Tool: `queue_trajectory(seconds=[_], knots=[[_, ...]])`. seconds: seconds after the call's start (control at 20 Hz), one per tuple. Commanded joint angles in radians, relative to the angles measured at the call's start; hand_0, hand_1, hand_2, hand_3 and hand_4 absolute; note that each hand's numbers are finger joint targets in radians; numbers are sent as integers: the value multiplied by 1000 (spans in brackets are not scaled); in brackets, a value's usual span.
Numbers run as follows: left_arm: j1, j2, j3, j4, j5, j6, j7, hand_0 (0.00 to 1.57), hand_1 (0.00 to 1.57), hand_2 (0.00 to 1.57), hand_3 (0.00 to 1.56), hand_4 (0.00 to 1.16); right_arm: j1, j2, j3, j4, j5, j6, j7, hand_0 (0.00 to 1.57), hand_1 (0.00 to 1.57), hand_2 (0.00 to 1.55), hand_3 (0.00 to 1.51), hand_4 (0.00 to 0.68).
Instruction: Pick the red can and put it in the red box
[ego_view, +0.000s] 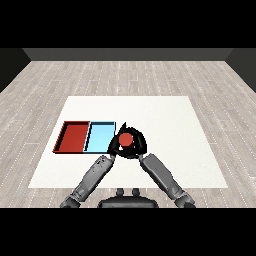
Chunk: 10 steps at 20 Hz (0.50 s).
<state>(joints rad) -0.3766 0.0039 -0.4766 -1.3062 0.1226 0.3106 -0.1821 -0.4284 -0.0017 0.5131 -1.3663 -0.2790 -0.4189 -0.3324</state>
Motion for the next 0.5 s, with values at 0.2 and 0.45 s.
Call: queue_trajectory(seconds=[0.2,0.45], knots=[[-78,-3,-30,112,47,105,-41,0,0,0,0,236,-75,1,50,13,-47,-81,-13,1471,1471,1457,1405,511],[-84,-2,-99,83,52,198,-8,1295,1295,1321,1249,856,-74,1,65,27,-75,-47,-33,1513,1513,1460,1404,528]])
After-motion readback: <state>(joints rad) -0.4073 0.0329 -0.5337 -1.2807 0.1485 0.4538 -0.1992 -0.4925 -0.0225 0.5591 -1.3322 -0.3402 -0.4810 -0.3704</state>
